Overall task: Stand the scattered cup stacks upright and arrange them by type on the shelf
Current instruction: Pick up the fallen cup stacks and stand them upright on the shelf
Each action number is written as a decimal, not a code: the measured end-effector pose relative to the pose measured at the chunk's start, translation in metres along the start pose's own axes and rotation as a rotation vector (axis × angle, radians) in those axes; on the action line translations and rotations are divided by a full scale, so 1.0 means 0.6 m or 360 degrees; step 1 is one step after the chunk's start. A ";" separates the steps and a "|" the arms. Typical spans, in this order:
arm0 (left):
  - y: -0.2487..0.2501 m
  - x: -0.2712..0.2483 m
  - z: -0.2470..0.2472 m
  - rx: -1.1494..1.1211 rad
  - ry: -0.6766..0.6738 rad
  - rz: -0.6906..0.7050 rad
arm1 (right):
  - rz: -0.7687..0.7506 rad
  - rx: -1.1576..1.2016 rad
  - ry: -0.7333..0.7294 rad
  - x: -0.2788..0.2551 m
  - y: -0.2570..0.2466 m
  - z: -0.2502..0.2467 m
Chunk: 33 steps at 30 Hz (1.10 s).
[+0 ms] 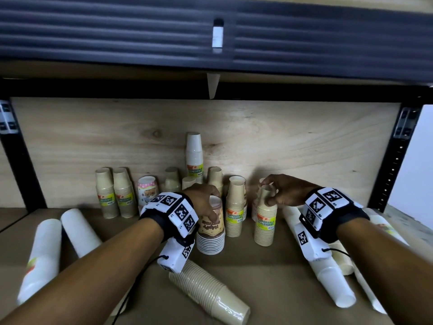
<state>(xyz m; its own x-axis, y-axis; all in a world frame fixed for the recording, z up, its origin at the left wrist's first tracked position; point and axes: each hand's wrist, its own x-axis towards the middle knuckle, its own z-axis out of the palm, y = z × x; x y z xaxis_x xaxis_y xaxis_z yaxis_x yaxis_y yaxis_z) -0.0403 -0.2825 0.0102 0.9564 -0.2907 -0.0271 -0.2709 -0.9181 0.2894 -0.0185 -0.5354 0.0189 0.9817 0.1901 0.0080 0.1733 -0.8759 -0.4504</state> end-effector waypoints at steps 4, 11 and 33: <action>-0.002 0.000 0.003 0.0016 0.0008 -0.0013 | 0.0000 0.0033 0.0010 -0.002 0.003 0.003; -0.002 0.006 -0.004 0.0047 -0.0035 -0.0022 | -0.0006 0.0021 0.0025 -0.005 0.004 0.001; 0.000 0.002 0.006 0.0113 -0.0005 -0.0043 | 0.0050 0.0067 -0.0031 -0.010 0.002 0.002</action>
<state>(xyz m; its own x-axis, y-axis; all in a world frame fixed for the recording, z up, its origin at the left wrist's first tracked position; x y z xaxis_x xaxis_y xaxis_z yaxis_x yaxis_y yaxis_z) -0.0392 -0.2838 0.0066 0.9632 -0.2661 -0.0372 -0.2519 -0.9425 0.2198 -0.0245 -0.5372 0.0171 0.9849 0.1715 -0.0241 0.1382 -0.8622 -0.4874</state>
